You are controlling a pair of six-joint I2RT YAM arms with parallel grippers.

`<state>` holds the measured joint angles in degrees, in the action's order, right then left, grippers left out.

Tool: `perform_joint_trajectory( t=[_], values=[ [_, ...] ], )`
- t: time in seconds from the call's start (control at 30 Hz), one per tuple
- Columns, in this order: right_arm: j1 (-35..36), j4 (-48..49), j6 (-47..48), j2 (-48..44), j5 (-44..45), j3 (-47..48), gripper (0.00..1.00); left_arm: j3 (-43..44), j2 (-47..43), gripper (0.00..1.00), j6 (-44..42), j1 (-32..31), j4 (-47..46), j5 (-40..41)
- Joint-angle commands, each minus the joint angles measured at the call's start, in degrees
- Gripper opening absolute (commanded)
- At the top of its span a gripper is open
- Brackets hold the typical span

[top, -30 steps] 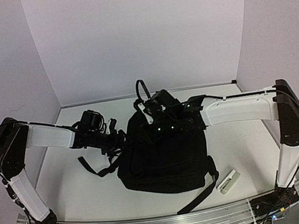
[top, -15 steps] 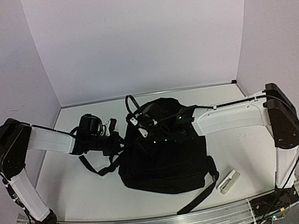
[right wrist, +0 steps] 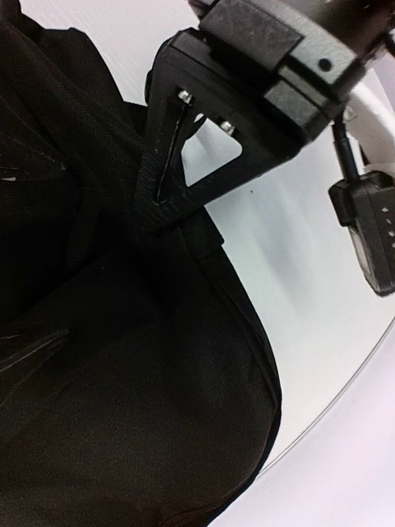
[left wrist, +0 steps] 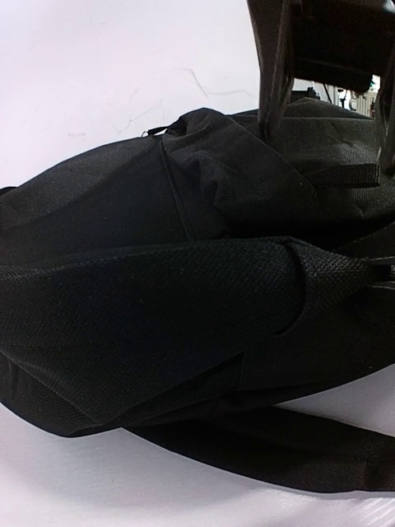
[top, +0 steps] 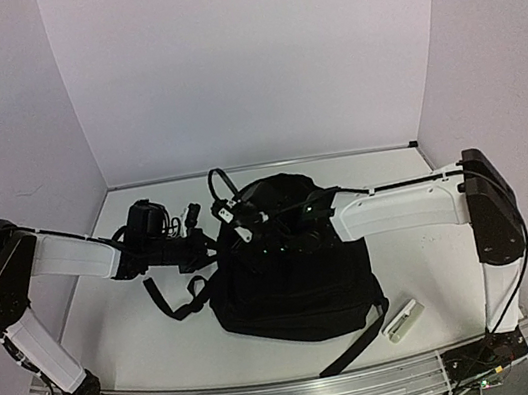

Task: Pack the student bag
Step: Unzip the student bag at the center of the board.

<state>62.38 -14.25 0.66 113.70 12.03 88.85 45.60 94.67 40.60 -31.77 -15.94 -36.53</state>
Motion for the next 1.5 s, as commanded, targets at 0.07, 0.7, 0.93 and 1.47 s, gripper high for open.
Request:
perform_joint_trajectory(
  t=[0.07,0.7,0.93,1.47],
  values=[
    [2.1,0.4,4.6,3.0,4.9,3.9,0.52,1.3,-4.1,0.00,0.1,0.0,-6.2,-4.3],
    [3.4,5.3,-5.0,1.7,22.2,1.6,0.00,1.1,-6.9,0.00,2.4,0.1,0.9,4.8],
    [2.5,3.4,-20.1,-6.0,30.2,-7.4,0.00,-2.7,-8.9,0.00,6.1,4.3,2.3,8.7],
    [-10.8,-1.8,-36.6,-17.5,24.4,-20.9,0.00,-9.6,-16.2,0.00,6.4,10.9,5.7,8.8]
  ],
)
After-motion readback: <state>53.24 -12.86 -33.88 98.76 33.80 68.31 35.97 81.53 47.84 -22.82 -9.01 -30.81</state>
